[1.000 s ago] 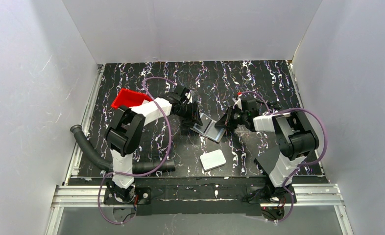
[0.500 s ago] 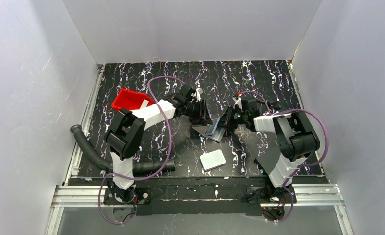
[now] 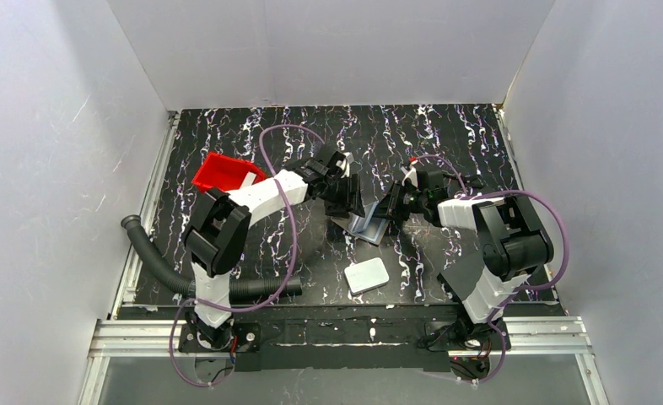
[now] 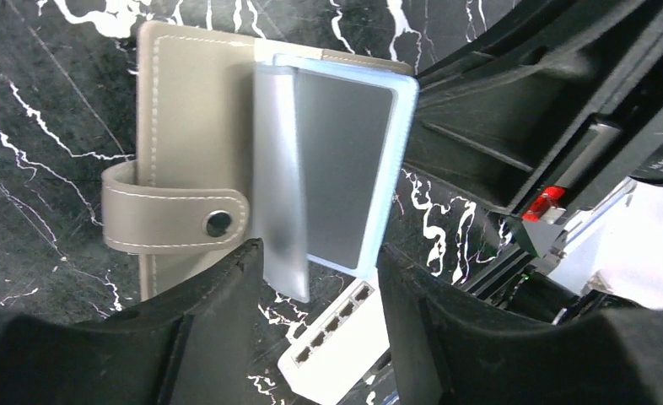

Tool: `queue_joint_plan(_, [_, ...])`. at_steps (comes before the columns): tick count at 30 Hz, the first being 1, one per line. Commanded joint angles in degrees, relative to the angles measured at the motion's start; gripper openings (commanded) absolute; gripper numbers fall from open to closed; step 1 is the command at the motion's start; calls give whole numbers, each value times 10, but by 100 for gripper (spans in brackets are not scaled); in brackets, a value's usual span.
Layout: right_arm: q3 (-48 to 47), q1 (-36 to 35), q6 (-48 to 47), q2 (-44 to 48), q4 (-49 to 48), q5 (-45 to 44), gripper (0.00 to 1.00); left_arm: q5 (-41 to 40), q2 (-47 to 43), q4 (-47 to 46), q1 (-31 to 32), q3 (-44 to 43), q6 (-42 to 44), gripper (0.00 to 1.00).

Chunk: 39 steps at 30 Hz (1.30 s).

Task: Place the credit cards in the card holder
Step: Turn over the card slot in the card holder.

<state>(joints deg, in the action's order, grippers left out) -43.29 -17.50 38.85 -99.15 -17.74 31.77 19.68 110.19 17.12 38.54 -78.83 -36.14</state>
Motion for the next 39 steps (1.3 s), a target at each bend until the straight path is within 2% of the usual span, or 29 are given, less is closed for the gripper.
queue_joint_plan(1, [-4,-1,3,21,-7,12,20,-62,-5,61,26,-50,49,53])
queue_joint_plan(10, [-3,-1,2,18,-11,15,19,-106,41,129,49,-123,80,55])
queue_joint_plan(20, [-2,-1,-1,20,-10,17,19,-104,61,139,50,-139,79,51])
queue_joint_plan(39, [-4,-3,3,20,-13,18,18,-97,79,145,55,-156,76,60])
